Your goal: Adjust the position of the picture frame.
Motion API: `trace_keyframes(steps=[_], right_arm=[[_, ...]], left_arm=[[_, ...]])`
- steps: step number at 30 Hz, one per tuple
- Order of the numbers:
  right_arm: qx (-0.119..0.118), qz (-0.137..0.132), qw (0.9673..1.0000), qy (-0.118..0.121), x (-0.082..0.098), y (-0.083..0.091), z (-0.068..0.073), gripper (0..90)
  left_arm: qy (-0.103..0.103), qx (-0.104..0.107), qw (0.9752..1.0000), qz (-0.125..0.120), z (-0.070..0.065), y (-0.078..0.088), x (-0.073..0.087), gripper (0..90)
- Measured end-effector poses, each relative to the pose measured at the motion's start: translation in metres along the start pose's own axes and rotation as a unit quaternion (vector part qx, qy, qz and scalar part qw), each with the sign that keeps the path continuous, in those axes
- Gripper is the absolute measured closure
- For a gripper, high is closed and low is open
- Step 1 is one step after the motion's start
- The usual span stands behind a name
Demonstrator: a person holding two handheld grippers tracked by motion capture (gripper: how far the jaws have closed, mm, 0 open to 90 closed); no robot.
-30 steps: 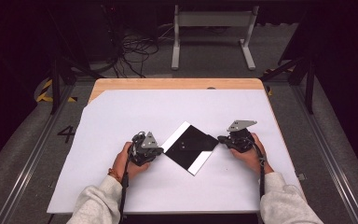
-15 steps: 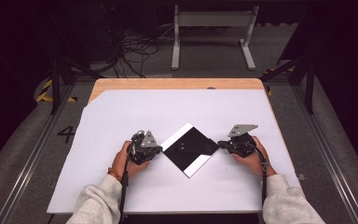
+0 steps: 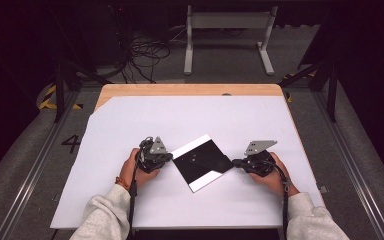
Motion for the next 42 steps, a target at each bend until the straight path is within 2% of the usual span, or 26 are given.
trace_keyframes(steps=[10,20,23,28,30,32,36,42], right_arm=[[-0.017,0.01,0.9996,0.021,0.006,0.003,0.019,90.0],[-0.038,0.015,0.9989,0.022,0.012,0.006,0.033,90.0],[-0.04,0.014,0.9989,0.022,0.013,0.006,0.034,90.0],[-0.047,0.01,0.9988,0.014,0.014,0.006,0.033,90.0],[-0.046,0.01,0.9988,0.014,0.014,0.006,0.033,90.0],[-0.049,0.008,0.9987,0.01,0.014,0.006,0.033,90.0],[-0.061,0.006,0.9981,0.003,0.014,0.005,0.035,90.0],[-0.066,0.01,0.9978,0.008,0.015,0.005,0.038,90.0]], left_arm=[[0.01,0.007,0.9999,-0.009,0.006,-0.002,0.0,89.4],[0.015,0.013,0.9997,-0.016,0.01,-0.005,-0.001,89.5],[0.014,0.009,0.9998,-0.012,0.009,-0.005,-0.002,89.1],[0.004,0.021,0.9998,-0.003,0.002,0.002,0.0,87.8],[0.005,0.027,0.9996,-0.007,-0.002,0.004,0.001,89.1],[0.005,0.024,0.9997,-0.007,-0.004,0.003,0.002,89.5],[0.02,0.025,0.9993,-0.02,-0.003,0.0,0.001,89.7],[0.016,0.021,0.9993,-0.027,-0.002,-0.004,-0.002,89.8]])
Point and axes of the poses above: each handheld gripper's, and its own axes: y roughly backward along the jaws, x roughly out of its underside, z roughly to its left, the point moved 7 cm from there along -y, roughly forward along the jaws, and after that the axes turned 12 degrees about -y, right-handed, at the moved point
